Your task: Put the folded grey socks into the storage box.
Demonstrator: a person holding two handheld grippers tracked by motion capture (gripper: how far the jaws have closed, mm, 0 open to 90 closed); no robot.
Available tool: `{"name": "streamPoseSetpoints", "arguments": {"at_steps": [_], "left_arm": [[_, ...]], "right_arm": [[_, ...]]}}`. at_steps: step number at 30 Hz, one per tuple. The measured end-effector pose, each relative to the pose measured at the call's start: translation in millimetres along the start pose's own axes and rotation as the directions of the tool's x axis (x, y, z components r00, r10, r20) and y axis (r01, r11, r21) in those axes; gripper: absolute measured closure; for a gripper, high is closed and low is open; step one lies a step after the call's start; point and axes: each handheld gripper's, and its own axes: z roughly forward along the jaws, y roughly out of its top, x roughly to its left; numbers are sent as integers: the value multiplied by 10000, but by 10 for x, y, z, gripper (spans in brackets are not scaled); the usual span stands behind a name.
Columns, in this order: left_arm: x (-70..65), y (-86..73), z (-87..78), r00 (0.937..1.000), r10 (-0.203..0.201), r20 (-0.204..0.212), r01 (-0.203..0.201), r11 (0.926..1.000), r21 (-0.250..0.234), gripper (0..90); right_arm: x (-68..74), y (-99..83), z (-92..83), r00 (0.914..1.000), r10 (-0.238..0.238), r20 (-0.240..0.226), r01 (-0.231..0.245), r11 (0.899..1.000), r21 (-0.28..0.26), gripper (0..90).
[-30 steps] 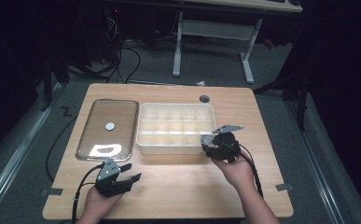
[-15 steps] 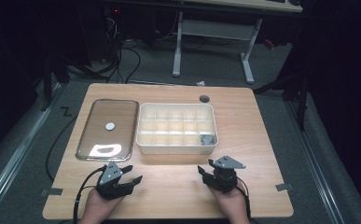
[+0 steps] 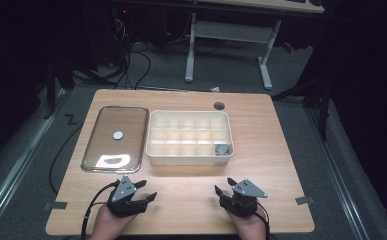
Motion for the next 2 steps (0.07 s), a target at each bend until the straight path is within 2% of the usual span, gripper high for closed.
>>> {"name": "streamPoseSetpoints", "arguments": {"at_steps": [2], "left_arm": [[11,5,-3,10000,-17,5,17,10000,-52,420]], "right_arm": [[6,-11,7,9999,-44,92,44,10000,25,447]]}}
